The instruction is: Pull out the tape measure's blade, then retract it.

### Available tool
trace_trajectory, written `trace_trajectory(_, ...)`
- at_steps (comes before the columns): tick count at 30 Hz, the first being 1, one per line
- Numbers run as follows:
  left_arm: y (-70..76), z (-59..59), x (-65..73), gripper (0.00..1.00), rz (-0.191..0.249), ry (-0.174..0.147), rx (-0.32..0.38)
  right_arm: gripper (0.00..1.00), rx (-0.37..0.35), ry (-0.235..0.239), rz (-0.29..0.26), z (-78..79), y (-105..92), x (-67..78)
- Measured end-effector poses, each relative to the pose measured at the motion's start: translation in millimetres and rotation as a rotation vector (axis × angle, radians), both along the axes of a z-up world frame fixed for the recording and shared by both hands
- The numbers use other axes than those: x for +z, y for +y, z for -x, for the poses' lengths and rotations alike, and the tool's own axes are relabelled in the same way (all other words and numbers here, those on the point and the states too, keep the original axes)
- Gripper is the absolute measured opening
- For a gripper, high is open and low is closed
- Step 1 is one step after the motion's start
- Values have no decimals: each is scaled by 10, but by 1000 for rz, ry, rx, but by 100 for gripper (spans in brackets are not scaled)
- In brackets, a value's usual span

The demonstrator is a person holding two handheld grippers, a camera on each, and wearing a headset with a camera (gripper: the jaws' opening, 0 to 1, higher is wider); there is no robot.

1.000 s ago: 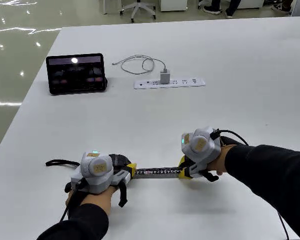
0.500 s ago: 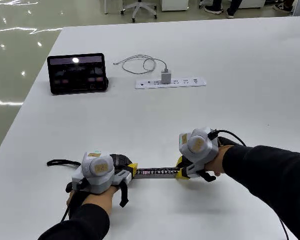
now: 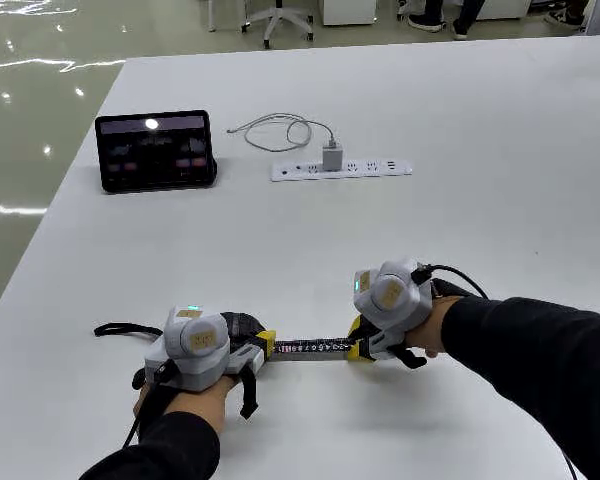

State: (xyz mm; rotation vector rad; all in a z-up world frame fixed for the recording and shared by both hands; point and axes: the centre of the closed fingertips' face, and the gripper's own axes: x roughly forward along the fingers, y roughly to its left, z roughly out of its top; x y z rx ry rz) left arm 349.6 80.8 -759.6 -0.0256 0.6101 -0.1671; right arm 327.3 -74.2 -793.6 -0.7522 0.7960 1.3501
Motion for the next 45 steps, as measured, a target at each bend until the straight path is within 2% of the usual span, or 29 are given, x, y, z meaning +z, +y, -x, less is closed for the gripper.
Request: trace_trajectory(45,4,1,-5,61,0,6,2,11,21,-10,-30,23,275,-31)
